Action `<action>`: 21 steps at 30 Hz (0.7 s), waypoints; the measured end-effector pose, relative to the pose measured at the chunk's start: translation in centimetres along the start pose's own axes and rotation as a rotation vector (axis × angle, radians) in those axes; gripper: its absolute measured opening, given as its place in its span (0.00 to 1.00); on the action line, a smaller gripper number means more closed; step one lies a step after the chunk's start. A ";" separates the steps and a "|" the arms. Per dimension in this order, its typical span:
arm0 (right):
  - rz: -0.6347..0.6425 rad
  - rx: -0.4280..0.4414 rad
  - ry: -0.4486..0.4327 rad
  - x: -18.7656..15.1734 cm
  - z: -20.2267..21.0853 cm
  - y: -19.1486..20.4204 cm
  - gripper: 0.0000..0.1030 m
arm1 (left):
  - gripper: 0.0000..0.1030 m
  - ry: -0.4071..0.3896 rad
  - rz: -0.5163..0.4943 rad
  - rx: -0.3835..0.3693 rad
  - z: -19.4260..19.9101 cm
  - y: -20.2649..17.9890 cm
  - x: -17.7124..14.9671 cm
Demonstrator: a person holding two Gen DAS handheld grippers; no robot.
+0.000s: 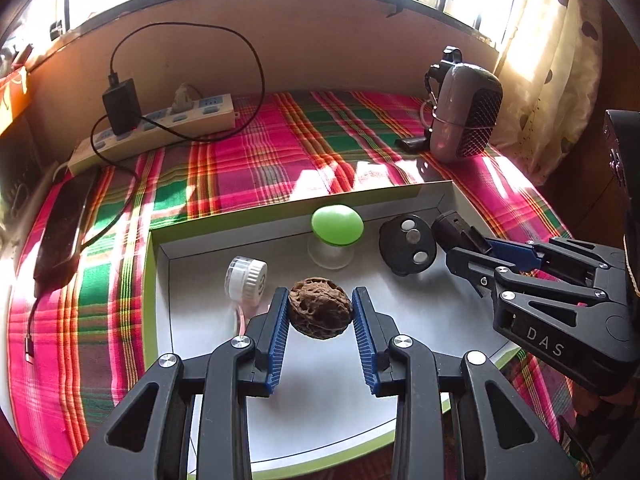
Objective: Organize objects
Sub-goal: 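Lower and open left tool on walnut while right tool releases flashlight in box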
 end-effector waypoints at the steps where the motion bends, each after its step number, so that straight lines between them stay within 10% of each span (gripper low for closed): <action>1: -0.003 0.000 0.003 0.1 -0.2 0.0 0.28 | 0.29 0.002 -0.003 0.002 -0.2 0.0 0.1; 21: 0.001 -0.015 0.009 1.0 -2.2 0.8 0.28 | 0.29 0.033 0.009 0.038 -2.5 1.1 0.9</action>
Point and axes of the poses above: each gripper's, at about its wrist camera, not at the fingertips, and z roughly against the way its jaws point, y to its left, x to its top, the point moved 10 cm from there along -z, roughly the way its jaws point, and after that the axes turned 10 degrees about y, right-handed, at the moved point
